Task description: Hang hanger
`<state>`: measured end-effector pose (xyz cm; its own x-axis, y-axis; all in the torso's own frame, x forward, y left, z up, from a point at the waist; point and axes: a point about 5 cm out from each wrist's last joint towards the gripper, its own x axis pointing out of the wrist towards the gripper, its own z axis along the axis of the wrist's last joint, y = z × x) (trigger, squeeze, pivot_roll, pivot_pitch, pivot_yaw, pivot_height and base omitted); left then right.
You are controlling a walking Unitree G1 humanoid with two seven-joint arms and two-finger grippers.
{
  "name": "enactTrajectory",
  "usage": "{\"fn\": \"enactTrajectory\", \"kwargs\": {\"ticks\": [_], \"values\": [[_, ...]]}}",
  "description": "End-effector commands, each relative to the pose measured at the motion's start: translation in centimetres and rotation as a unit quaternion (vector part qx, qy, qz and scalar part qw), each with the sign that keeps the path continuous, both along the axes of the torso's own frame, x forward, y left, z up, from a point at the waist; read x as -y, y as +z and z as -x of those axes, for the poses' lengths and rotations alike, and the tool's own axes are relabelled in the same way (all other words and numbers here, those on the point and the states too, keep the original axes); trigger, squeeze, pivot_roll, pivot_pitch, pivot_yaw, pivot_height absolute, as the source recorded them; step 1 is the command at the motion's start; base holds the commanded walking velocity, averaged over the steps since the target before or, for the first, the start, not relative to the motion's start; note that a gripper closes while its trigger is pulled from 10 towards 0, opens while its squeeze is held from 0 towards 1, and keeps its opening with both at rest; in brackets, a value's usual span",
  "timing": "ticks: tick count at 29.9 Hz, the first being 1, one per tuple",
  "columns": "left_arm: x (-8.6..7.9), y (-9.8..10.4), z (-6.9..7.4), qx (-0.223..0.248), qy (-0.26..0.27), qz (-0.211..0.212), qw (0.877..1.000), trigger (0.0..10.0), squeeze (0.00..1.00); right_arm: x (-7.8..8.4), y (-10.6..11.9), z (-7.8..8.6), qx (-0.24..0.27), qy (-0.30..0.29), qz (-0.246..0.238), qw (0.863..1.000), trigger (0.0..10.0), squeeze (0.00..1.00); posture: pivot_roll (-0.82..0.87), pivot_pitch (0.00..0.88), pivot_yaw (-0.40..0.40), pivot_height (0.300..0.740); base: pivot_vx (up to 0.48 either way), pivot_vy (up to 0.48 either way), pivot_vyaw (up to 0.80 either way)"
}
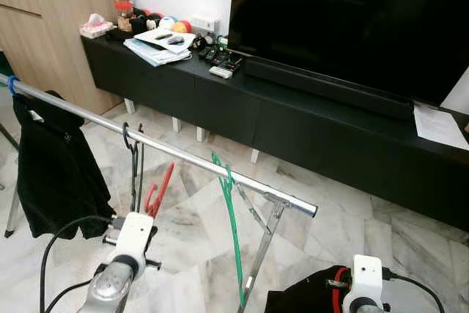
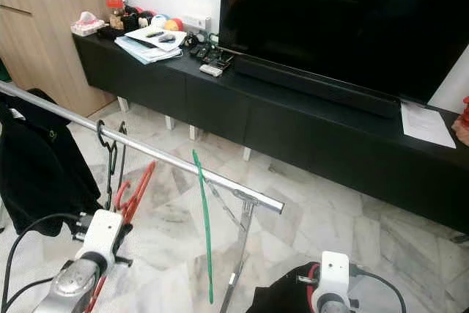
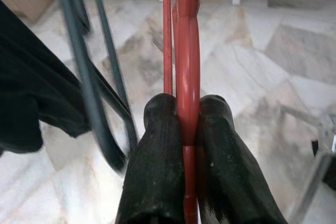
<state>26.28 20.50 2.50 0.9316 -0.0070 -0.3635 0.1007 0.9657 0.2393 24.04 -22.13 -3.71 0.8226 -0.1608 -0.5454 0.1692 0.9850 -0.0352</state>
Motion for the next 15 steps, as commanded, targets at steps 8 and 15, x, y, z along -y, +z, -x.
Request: {"fn": "enactTrajectory", "kwargs": {"ticks": [8,15], "values": [[-2.5,-4.8,3.4,-0.115,0.058,0.055,0.990,10.0,0.00,0.1,0.2,-0.2,0.000,-0.003,0.005,1.000,10.0,0.00,0.10,0.000,-0.079,0.740,0.000,0.000,0.00],[-3.0,-8.8,7.7,-0.210,0.127,0.075,0.967,10.0,0.00,0.1,0.2,-0.3,0.002,-0.009,0.004,1.000,10.0,0.00,0.09,0.000,-0.073,0.740,0.000,0.000,0.00]]}}
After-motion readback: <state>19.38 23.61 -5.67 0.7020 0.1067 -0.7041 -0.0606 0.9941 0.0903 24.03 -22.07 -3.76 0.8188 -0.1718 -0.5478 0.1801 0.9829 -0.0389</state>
